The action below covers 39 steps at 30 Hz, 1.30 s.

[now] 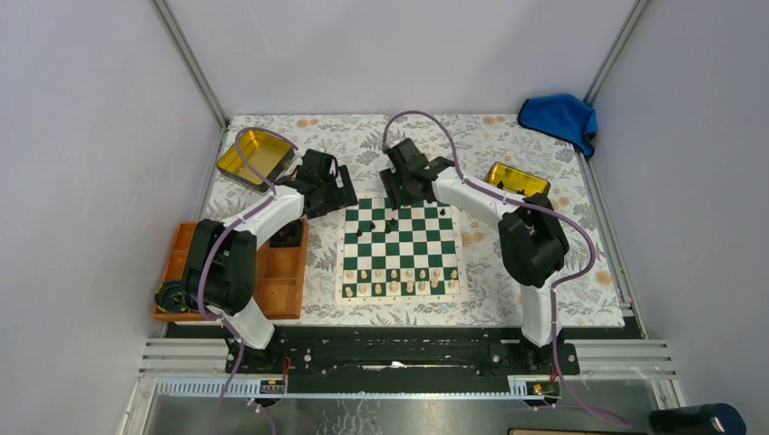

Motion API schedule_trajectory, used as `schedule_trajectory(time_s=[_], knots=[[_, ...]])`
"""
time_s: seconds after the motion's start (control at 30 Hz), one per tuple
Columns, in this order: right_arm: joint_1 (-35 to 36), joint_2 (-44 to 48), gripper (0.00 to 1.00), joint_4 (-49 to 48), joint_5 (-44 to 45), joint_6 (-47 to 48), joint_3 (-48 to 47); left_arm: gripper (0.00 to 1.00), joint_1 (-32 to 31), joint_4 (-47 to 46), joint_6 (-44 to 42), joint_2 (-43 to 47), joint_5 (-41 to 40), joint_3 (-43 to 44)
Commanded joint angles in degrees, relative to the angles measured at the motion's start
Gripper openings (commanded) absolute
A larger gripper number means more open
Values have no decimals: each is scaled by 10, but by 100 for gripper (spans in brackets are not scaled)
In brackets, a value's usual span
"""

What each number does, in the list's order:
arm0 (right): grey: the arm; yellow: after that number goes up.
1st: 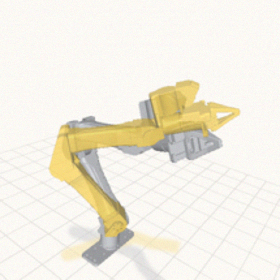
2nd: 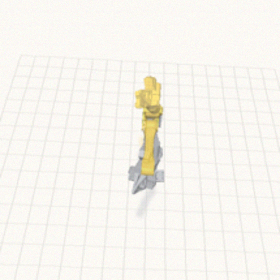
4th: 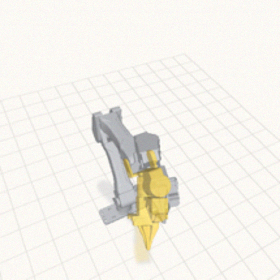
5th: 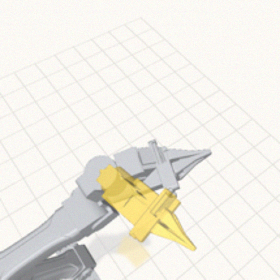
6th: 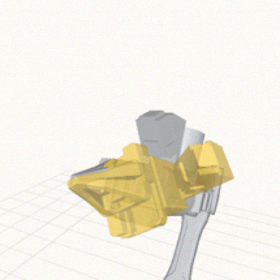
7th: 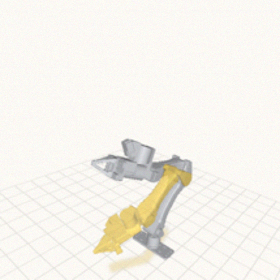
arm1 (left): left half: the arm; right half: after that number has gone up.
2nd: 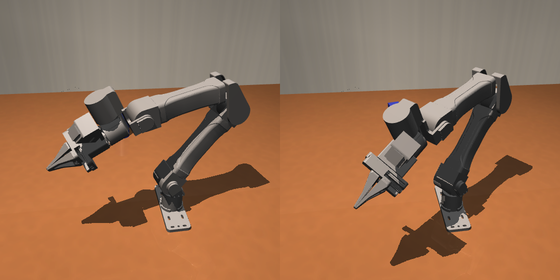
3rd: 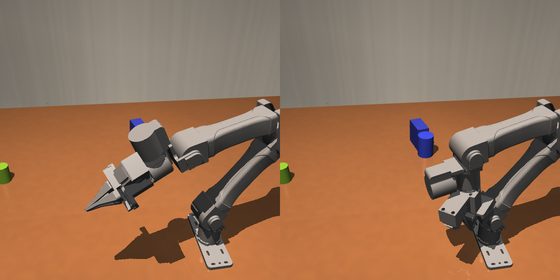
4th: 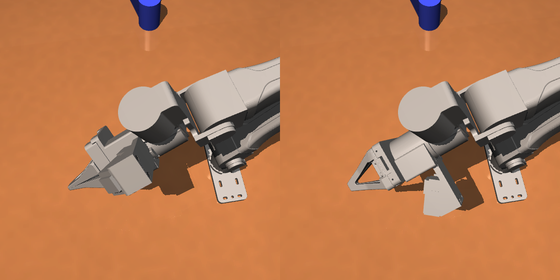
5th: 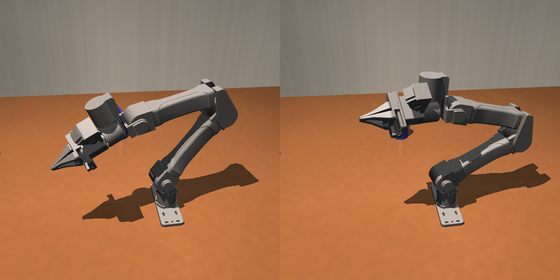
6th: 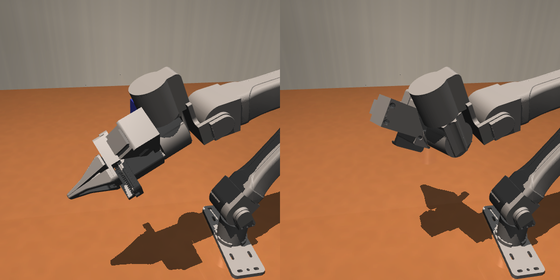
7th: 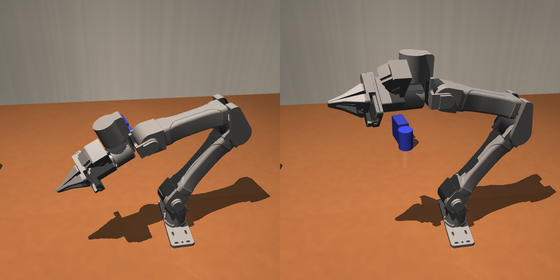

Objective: Set up the chess pieces on the board
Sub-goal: Pick up the chess piece from the chessboard.

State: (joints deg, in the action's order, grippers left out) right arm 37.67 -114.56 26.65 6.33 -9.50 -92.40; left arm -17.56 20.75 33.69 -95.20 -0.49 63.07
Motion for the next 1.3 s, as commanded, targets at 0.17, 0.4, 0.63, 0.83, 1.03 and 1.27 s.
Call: schedule_trajectory(time_s=[0.17,0.4,0.63,0.83,1.03,1.27], knots=[[44,29,58,-18,-31,-19,42,99,5,-14,3,17,-11,-12],[60,22,58,-19,-30,-24,42,99,5,-16,3,24,-8,-20],[69,14,58,-20,-33,-27,42,99,5,-16,3,28,-9,-27],[71,5,57,-21,-34,-27,38,99,6,-17,2,29,-8,-27],[71,-11,55,-22,-36,-25,29,99,7,-17,2,28,-9,-26],[71,-32,53,-21,-41,-22,14,99,10,-18,0,28,-10,-28]])
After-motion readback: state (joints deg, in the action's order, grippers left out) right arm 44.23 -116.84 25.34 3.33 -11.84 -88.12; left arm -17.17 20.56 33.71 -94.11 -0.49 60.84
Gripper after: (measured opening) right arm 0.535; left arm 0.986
